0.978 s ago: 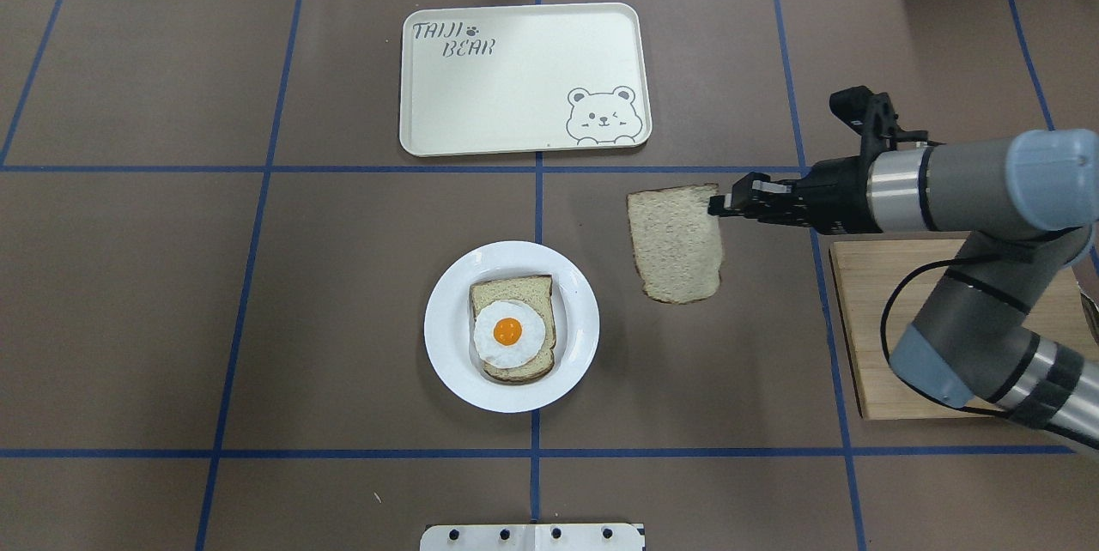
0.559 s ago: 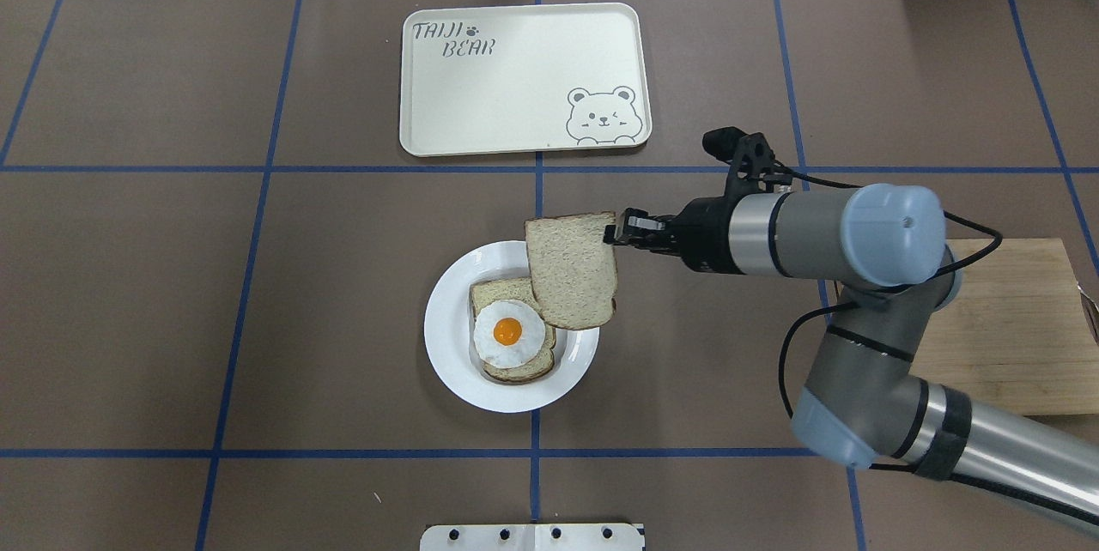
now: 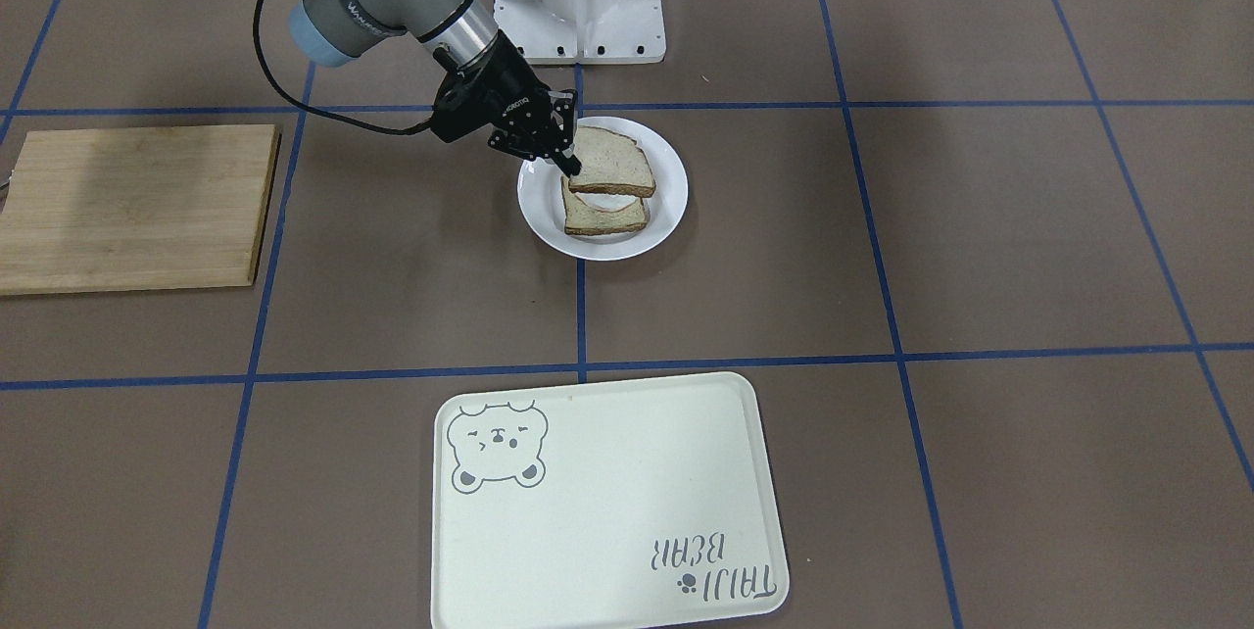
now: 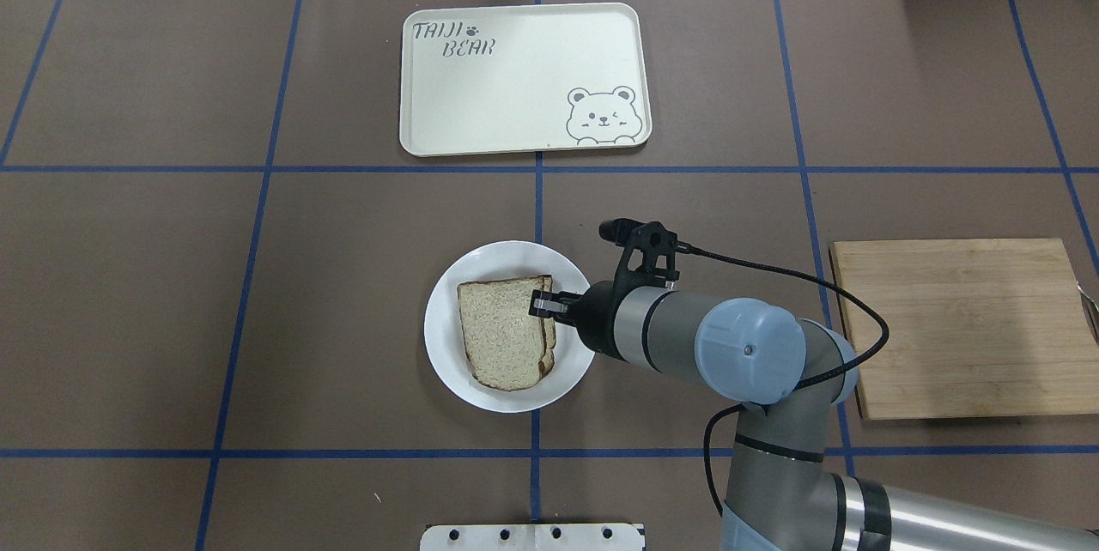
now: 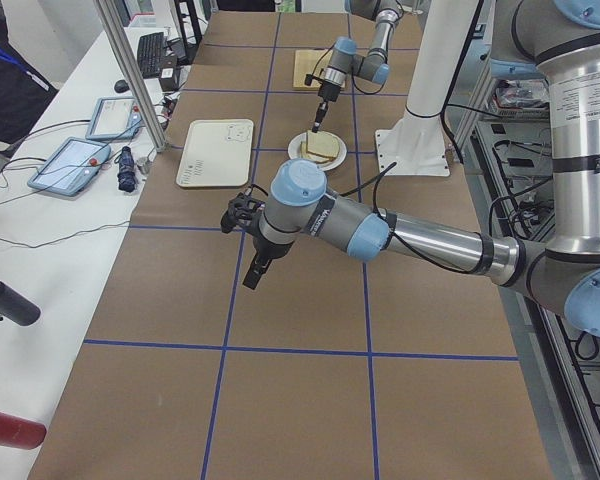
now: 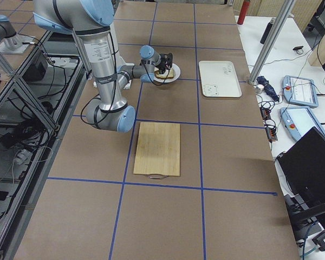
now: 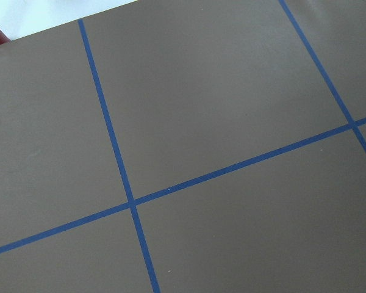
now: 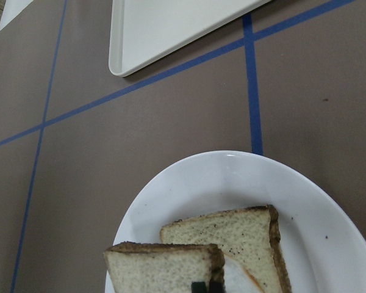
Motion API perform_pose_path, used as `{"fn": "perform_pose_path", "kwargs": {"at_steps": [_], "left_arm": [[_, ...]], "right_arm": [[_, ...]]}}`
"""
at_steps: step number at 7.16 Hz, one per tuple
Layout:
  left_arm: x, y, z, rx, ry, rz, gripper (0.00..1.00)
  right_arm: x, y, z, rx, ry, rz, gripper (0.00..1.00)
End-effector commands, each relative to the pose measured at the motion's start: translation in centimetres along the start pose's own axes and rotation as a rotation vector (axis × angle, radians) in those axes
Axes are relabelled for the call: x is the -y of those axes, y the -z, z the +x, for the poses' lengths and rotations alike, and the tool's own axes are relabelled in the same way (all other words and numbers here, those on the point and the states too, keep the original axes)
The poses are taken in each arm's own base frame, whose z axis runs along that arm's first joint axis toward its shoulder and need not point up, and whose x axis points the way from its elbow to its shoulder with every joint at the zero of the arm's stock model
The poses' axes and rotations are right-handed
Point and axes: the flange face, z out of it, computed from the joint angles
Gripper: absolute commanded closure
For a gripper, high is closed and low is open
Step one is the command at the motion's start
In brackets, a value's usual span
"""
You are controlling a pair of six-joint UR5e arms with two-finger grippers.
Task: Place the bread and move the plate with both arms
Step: 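Lower the bread onto the fried egg toast and open the right gripper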
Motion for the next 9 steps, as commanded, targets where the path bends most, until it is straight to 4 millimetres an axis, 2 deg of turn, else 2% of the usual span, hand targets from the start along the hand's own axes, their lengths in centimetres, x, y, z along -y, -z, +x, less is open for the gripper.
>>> {"fn": "perform_pose_path", "kwargs": {"at_steps": [1,3,4,5,6,7,8,9], "left_arm": [[0.0,-0.1,-0.1,-0.001,0.002,-0.001,0.01],[0.0,-0.1,0.0,-0.001,0.001,0.000,0.01],[0.0,0.0,0.0,-0.001,0.000,0.001,0.01],[0.0,-0.1,-0.1,-0.001,0.002,-0.001,0.01],[-0.1,-0.1,-0.1,-0.001,0.003,-0.002,0.01],[-0.1,-0.1,-0.1,-0.001,0.005,-0.002,0.01],[-0.1,-0.1,-0.1,-0.001,0.003,-0.002,0.01],[0.0,-0.1,0.0,-0.002,0.003,-0.001,0.01]], "right_arm": [[-0.9,-0.9,0.8,-0.018,0.053,0.004,1.00],[1.9,-0.4,1.3,-0.026,0.095,0.042,1.00],[2.5,-0.7,1.5,-0.037,0.095,0.050,1.00],[2.5,-1.5,1.5,-0.043,0.087,0.052,0.72],[2.5,-1.9,1.1,-0.041,0.082,0.054,0.01],[2.8,-1.8,0.8,-0.037,0.080,0.057,0.00],[4.2,-1.4,0.4,-0.033,0.076,0.070,0.00],[6.4,0.0,-0.1,-0.017,0.066,0.051,0.00]]}}
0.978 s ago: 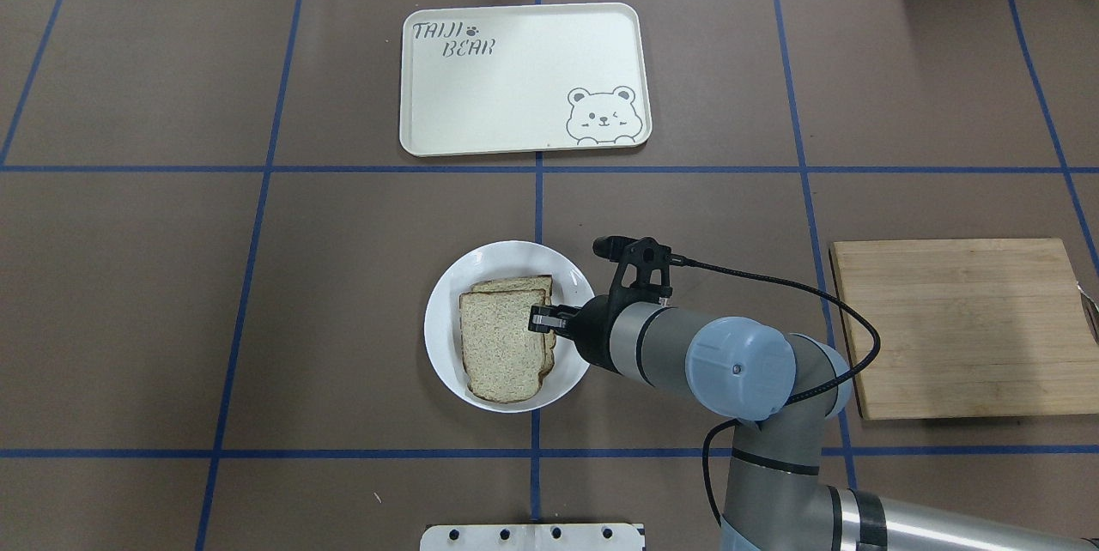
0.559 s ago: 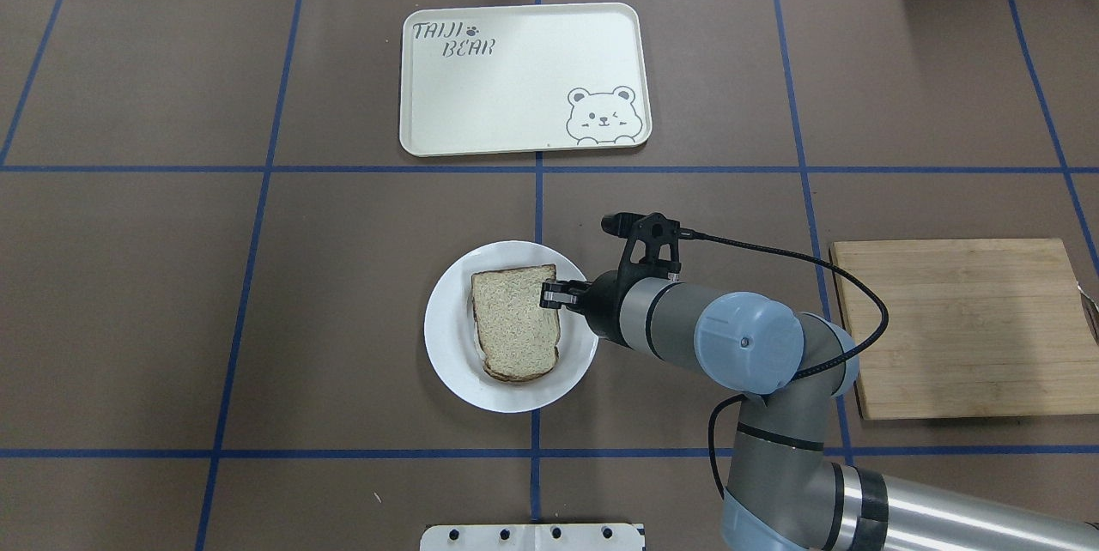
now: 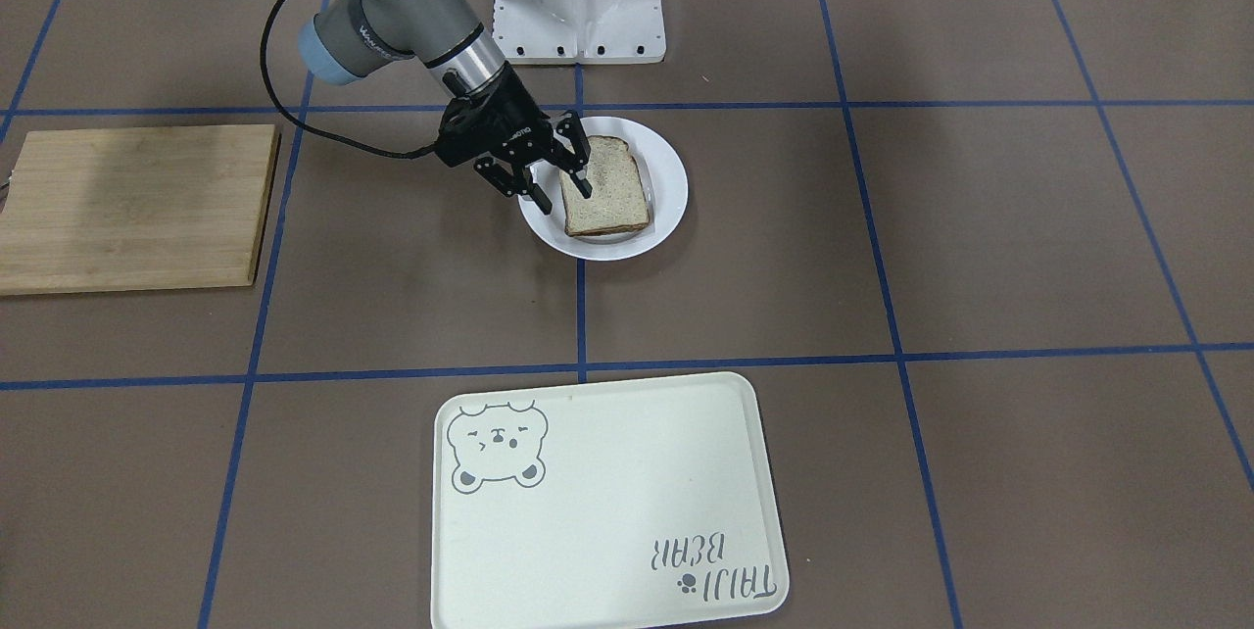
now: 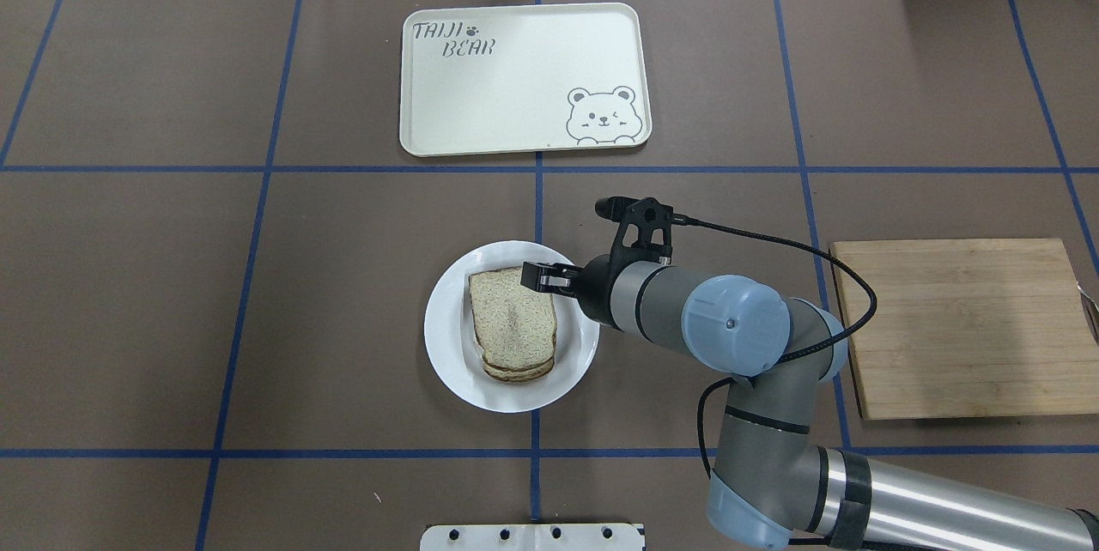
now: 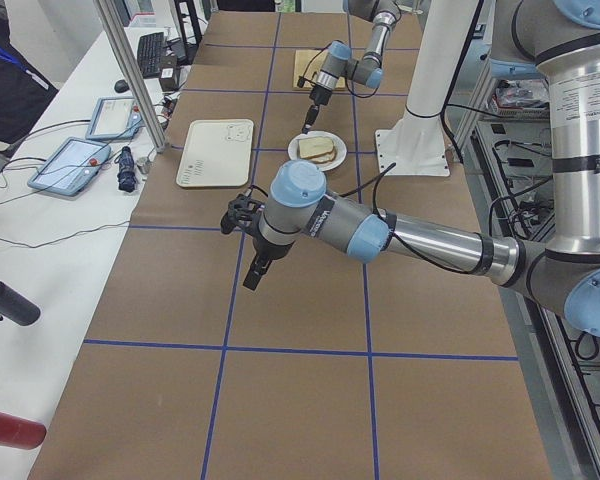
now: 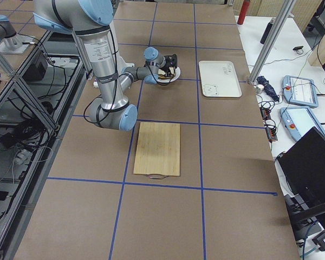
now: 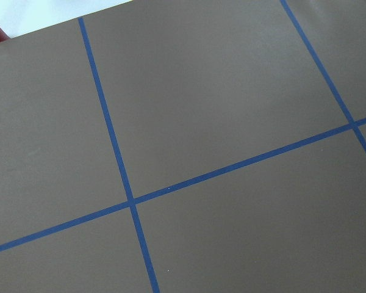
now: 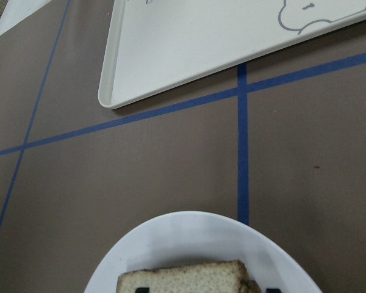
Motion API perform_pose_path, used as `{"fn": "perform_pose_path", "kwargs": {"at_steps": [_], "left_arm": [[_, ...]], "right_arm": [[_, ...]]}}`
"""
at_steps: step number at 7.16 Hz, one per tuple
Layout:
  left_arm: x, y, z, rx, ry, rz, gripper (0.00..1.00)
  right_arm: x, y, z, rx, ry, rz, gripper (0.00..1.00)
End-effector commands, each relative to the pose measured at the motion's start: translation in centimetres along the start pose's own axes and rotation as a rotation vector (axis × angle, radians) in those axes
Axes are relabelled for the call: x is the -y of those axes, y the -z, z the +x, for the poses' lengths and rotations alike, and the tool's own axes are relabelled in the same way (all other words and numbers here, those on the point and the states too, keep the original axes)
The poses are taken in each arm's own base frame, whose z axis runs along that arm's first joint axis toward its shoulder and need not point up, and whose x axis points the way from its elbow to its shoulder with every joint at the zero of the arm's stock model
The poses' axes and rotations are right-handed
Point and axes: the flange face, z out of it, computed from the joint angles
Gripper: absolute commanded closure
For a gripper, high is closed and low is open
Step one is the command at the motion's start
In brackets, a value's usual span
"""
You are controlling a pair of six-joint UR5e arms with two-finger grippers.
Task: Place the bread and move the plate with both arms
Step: 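Lower the bread onto the fried egg toast and open the right gripper, then withdraw the right arm away from the plate while the left arm moves in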
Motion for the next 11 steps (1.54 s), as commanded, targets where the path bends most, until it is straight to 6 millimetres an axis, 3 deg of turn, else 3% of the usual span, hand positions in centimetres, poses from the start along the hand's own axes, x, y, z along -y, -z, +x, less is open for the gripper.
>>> {"fn": "perform_pose_path", "kwargs": {"at_steps": [1,2,3,4,5,6,8,10,11], "left_arm": [[0.2,0.1,0.4,-0.014,-0.002,0.005,0.01],[0.5,0.3,0.7,-0.022,-0.005,0.021,0.01],[1.5,0.8,2.1,-0.072,-0.007,0.068,0.01],[3.0,0.5,4.7,-0.144,-0.069,0.106,0.01],[4.7,0.0,7.3,-0.199,-0.027,0.101,0.01],[5.2,-1.1,9.8,-0.247,0.004,0.104,0.01],[5.1,-3.6,15.2,-0.365,0.127,0.088,0.01],[4.0,-5.5,18.5,-0.466,0.267,0.045,0.01],[3.6,-6.5,19.5,-0.501,0.314,0.024,0.01]], "right_arm": [[7.5,4.7,-0.1,-0.022,-0.032,-0.037,0.00],[11.7,7.1,-0.3,-0.129,-0.067,-0.053,0.00],[17.1,10.5,1.4,-0.173,-0.096,-0.062,0.00],[22.4,13.3,4.6,-0.232,-0.094,-0.109,0.00],[26.3,15.5,7.5,-0.331,-0.016,-0.128,0.00],[28.8,17.6,11.6,-0.426,0.081,-0.177,0.00],[31.5,22.9,21.7,-0.537,0.270,-0.299,0.00],[32.7,30.6,33.8,-0.547,0.365,-0.417,0.00],[31.7,33.8,39.5,-0.510,0.361,-0.464,0.00]]}}
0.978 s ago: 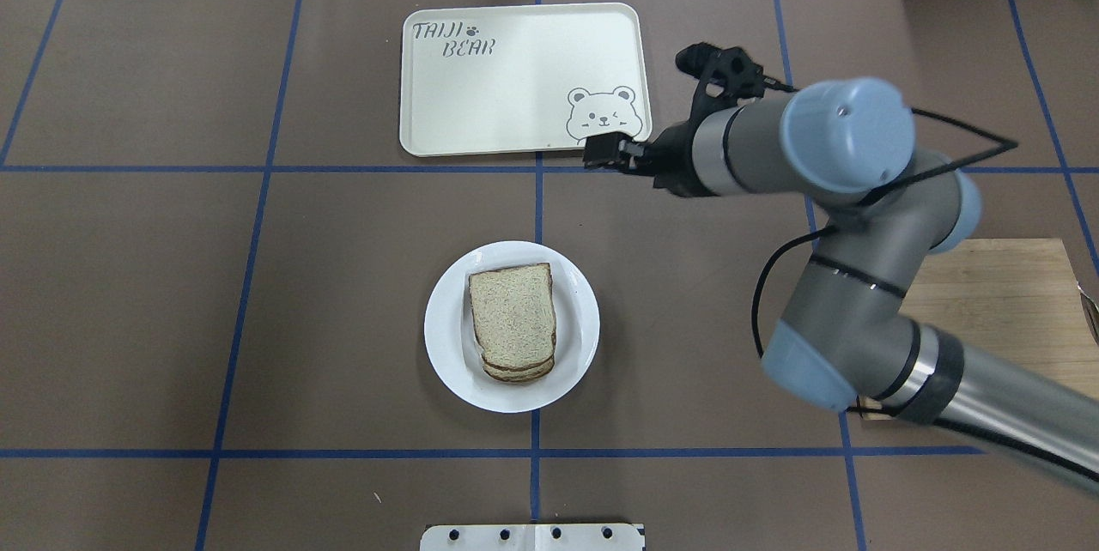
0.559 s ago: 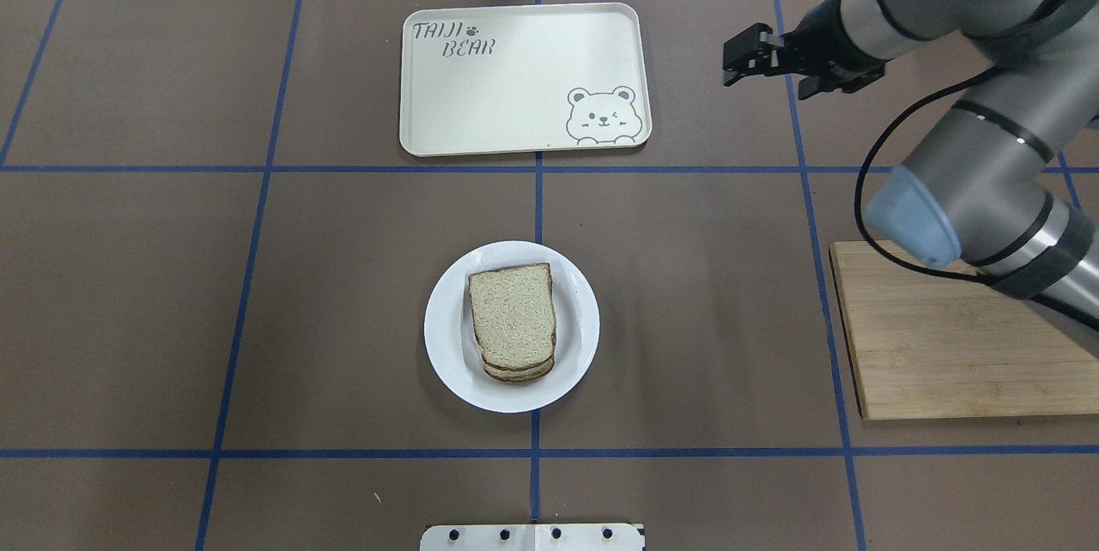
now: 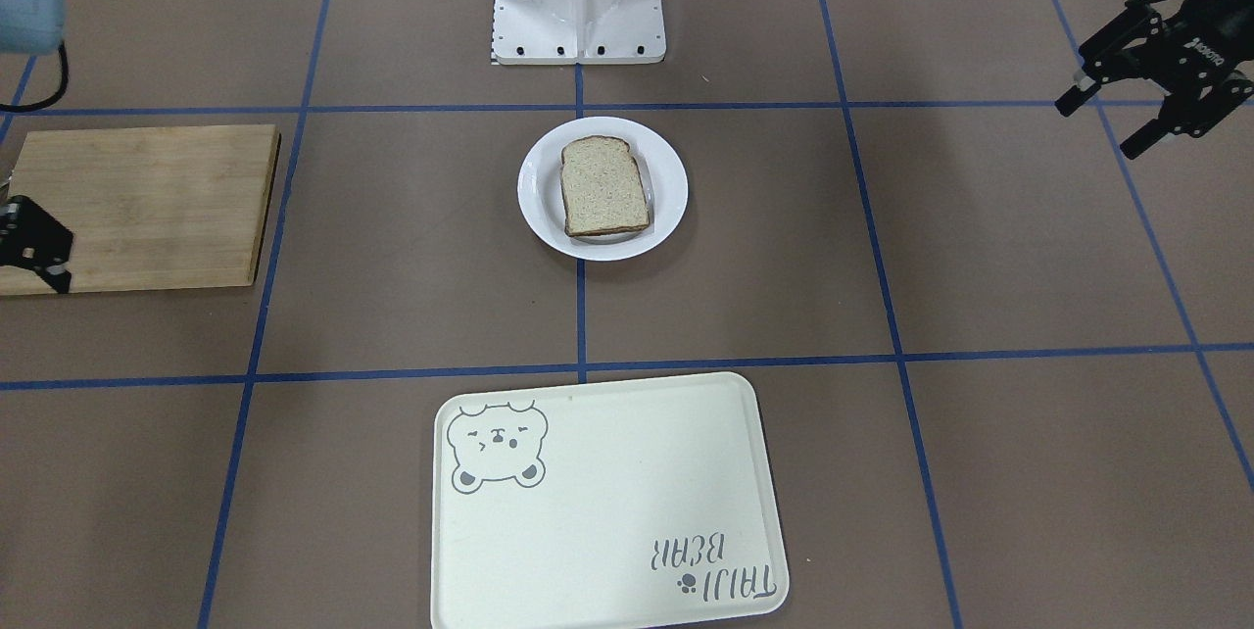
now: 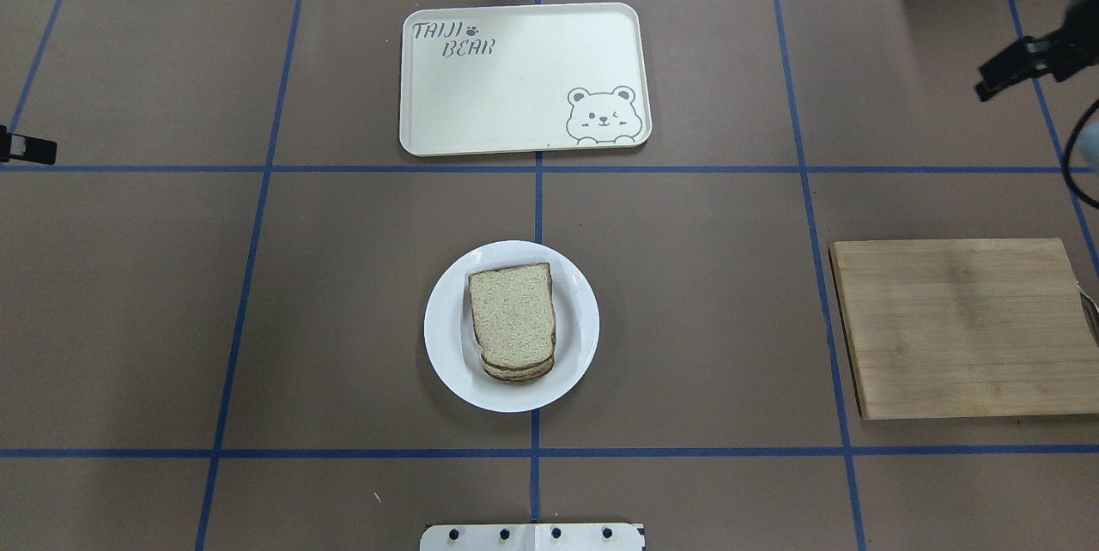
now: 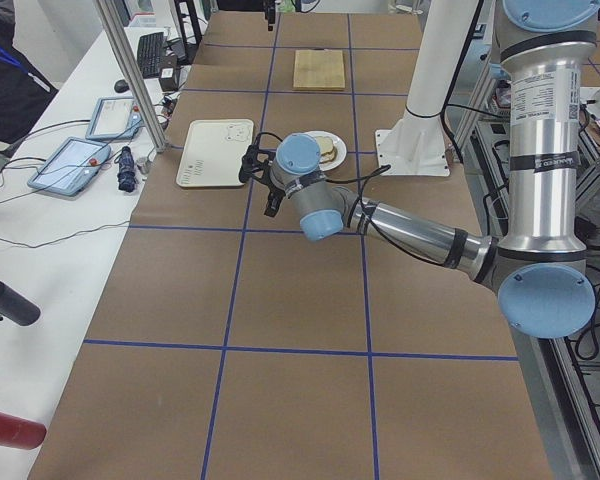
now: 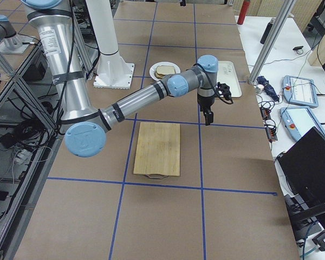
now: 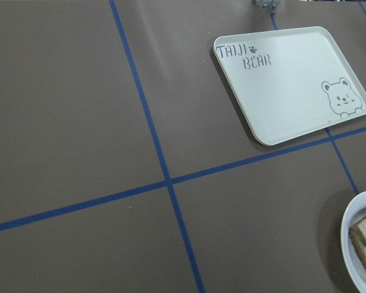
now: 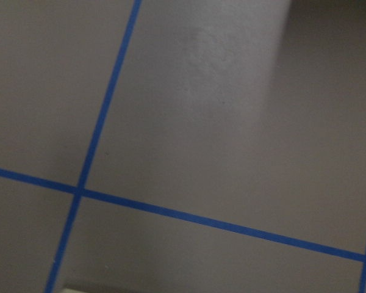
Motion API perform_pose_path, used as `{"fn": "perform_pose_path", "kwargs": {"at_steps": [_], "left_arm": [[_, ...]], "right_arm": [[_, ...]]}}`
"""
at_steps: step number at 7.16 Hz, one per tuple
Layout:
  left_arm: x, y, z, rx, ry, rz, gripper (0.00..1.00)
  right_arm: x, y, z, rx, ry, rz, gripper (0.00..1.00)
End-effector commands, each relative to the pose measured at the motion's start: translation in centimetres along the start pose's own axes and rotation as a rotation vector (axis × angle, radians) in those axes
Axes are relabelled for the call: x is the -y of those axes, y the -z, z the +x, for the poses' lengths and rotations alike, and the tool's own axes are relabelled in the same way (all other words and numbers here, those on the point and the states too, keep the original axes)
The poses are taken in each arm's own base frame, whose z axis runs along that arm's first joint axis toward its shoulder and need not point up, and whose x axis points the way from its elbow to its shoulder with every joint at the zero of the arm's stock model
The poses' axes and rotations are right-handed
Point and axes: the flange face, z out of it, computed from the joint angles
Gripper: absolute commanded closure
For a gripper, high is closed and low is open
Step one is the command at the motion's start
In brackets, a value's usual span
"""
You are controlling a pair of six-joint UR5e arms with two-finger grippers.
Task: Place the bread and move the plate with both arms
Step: 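Withdraw the right arm away from the plate while the left arm moves in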
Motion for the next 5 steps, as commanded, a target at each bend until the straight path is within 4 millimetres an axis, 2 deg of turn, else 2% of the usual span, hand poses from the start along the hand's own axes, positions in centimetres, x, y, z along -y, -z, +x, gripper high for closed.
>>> {"fn": "perform_pose_path", "kwargs": {"at_steps": [1,2,3,4,5], "left_arm": [[-1.6,-2.4,0.4,-0.083,0.114,-0.018,0.01],[-2.3,-4.0,1.4,-0.128,0.194,-0.048,0.01],[-1.7,-5.7,3.0,-0.163,0.243,-0.073,0.01],[-3.0,-8.7,4.4,-0.180,0.226,-0.091,0.01],[-5.5,-13.0,6.2,-0.185,0.226,-0.065,0.02]], "right_arm": [[-8.9,-1.5,11.8,0.034,0.000,-0.077,0.00],[-13.5,-3.1,14.6,0.014,0.005,-0.118,0.00],[-17.5,-3.4,17.2,0.000,0.000,-0.134,0.00],[-18.6,-3.1,18.5,0.001,-0.024,-0.124,0.00],[-19.2,-2.8,19.0,0.008,-0.042,-0.117,0.00]]}}
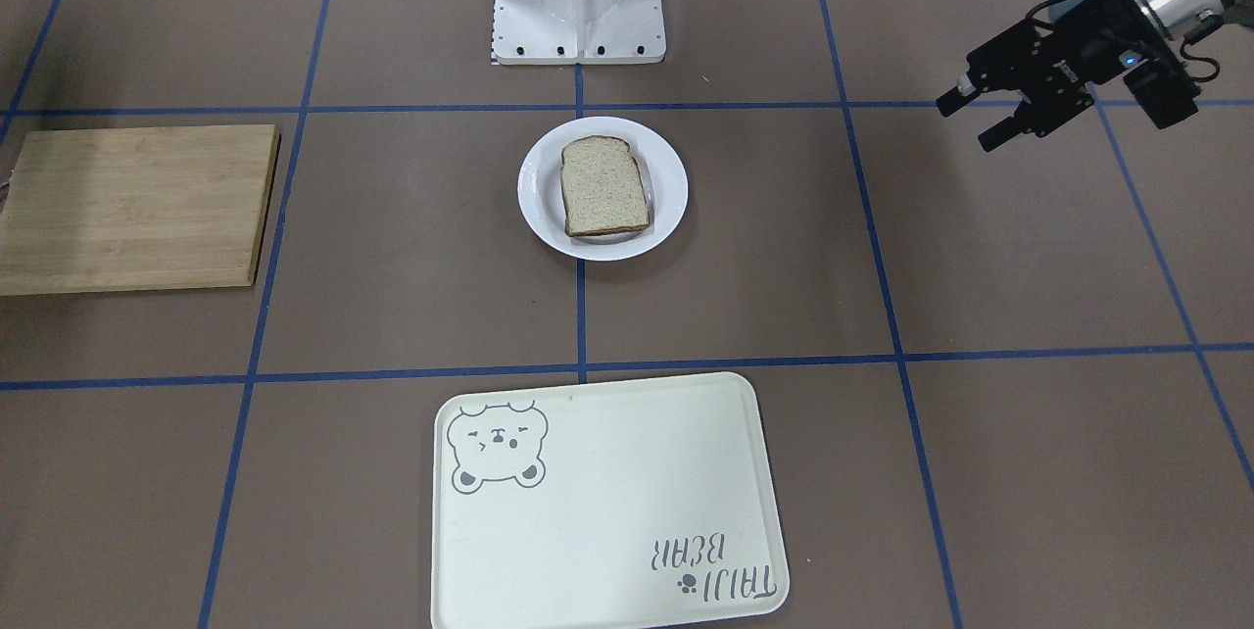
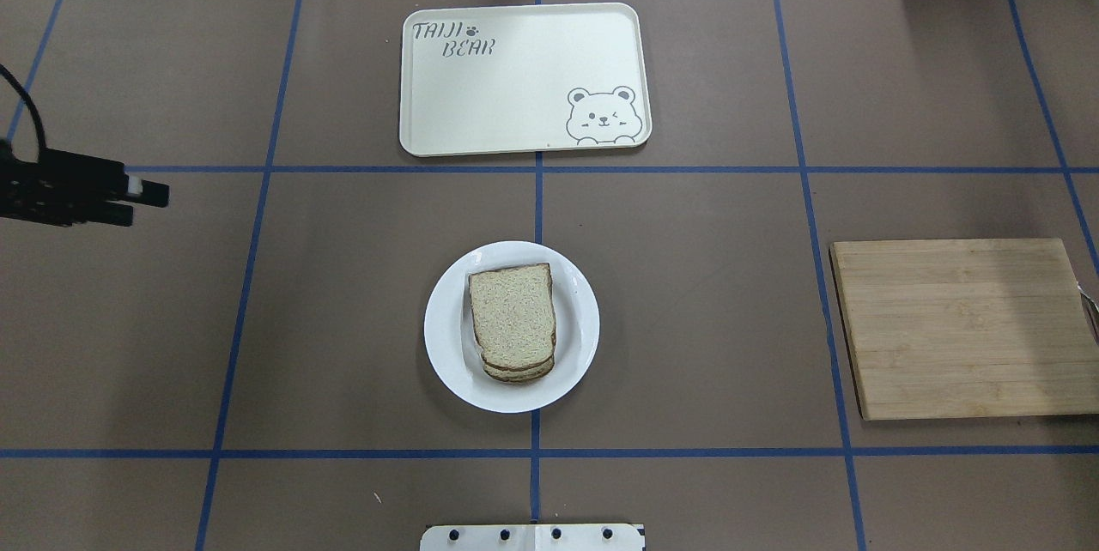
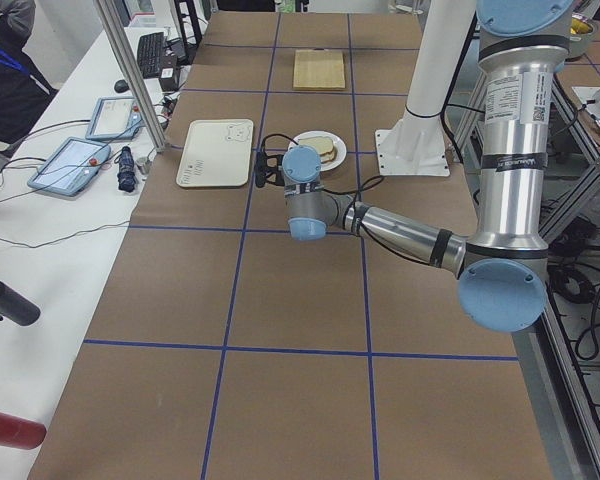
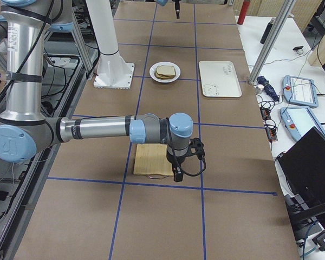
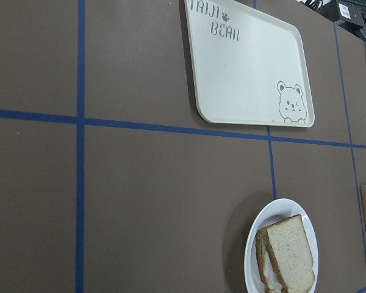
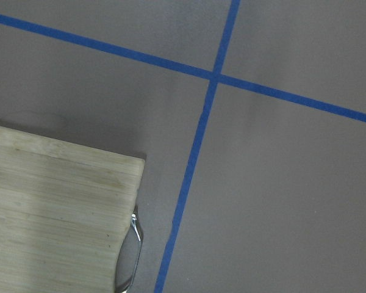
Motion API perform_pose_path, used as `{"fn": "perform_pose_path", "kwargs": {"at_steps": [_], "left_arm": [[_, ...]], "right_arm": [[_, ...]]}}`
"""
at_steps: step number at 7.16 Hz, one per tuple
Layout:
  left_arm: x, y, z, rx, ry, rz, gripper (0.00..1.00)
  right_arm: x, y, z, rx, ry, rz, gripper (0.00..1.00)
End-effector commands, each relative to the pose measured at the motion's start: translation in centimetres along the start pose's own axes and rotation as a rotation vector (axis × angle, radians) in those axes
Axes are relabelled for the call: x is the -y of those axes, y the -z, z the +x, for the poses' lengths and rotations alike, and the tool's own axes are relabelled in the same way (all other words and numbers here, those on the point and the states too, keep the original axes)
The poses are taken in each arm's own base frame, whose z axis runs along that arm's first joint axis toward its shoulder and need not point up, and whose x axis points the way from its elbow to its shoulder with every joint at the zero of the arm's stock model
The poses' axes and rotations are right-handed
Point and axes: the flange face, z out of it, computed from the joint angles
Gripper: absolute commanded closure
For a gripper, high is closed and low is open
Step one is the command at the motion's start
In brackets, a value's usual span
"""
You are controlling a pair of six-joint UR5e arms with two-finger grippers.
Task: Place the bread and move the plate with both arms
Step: 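Move the left gripper to the plate rim nearest it and grip the rim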
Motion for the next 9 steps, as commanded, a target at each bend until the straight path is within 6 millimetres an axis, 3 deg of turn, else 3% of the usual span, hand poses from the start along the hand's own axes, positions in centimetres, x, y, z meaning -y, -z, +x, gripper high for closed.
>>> {"fn": "perform_pose_path", "kwargs": {"at_steps": [1,3,5,6,8,9], "left_arm": [[-4.8,-9.3,1.7,-0.048,0.034,0.026,0.02],[-8.9,-16.0,1.0,-0.111,0.038,0.056,0.03],[-9.6,-20.5,3.5,-0.168,0.121,0.081,0.07],[-10.9,-22.9,4.2,-0.172,0.127,0.096,0.09],[-10.7,-25.9,4.8,-0.168,0.128,0.111,0.24],[-11.0,-26.2,4.6,-0.164,0.127,0.105,0.38]], "right_arm": [[-2.0,-0.1,1.4,0.005,-0.027,0.002,0.00],[-2.2,-0.1,1.4,0.005,-0.027,0.002,0.00],[-2.1,-0.1,1.4,0.004,-0.026,0.003,0.00],[-2.1,-0.1,1.4,0.004,-0.026,0.003,0.00],[-2.1,0.0,1.3,0.004,-0.025,0.004,0.00],[-2.0,0.1,1.3,0.004,-0.024,0.005,0.00]]}}
